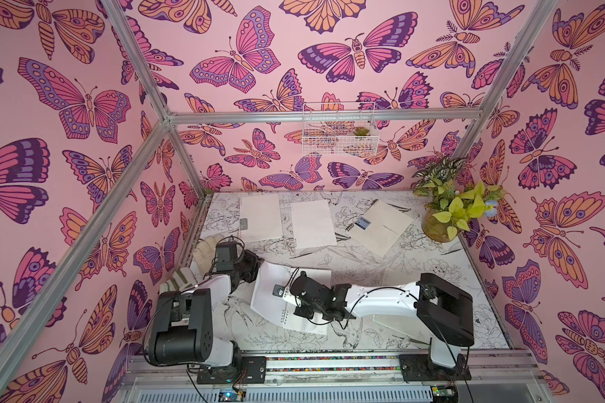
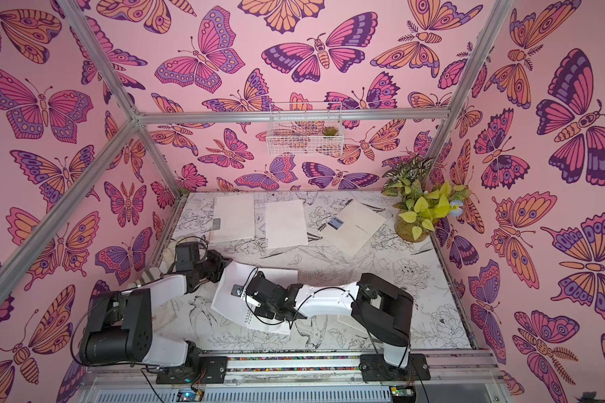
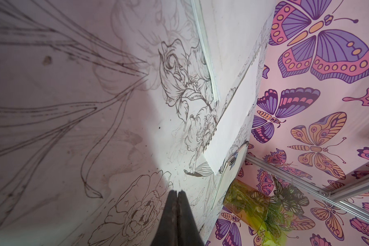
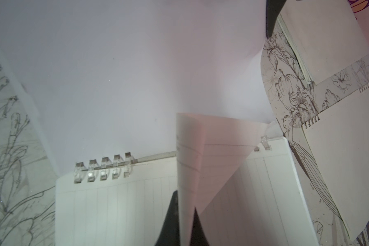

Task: Tear off pages from different notebooks
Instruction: Tear off the paper from the notebook.

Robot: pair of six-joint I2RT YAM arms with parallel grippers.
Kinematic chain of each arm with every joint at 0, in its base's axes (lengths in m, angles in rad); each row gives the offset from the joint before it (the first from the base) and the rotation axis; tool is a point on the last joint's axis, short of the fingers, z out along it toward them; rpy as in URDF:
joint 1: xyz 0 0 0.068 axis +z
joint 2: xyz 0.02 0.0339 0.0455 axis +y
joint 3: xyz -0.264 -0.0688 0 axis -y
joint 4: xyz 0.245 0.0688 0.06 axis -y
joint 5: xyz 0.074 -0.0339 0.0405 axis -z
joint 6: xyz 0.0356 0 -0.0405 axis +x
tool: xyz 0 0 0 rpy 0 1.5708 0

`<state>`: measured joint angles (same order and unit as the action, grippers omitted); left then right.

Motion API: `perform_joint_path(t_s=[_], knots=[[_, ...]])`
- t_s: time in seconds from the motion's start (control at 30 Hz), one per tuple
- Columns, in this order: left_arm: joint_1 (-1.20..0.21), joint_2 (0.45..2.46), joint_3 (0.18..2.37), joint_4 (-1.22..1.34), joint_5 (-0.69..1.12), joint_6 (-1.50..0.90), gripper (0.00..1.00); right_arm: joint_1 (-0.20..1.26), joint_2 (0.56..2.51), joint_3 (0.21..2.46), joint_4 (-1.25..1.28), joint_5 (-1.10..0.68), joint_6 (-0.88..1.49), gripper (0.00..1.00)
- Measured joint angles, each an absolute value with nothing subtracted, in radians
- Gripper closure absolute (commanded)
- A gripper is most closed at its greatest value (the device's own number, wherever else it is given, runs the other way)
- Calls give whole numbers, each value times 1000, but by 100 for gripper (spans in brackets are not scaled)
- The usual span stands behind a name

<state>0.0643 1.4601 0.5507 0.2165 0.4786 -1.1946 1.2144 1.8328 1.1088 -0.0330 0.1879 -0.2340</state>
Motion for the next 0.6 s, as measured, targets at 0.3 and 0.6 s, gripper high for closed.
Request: perform_joint_path(t_s=[0.3,0.6], knots=[[67,1446,553,268,613,-1055,57,997,1834,1109,-20,20,-157,100],[60,1430,544,226,784,-900,55,955,1879,1156,-18,-84,-130,100]])
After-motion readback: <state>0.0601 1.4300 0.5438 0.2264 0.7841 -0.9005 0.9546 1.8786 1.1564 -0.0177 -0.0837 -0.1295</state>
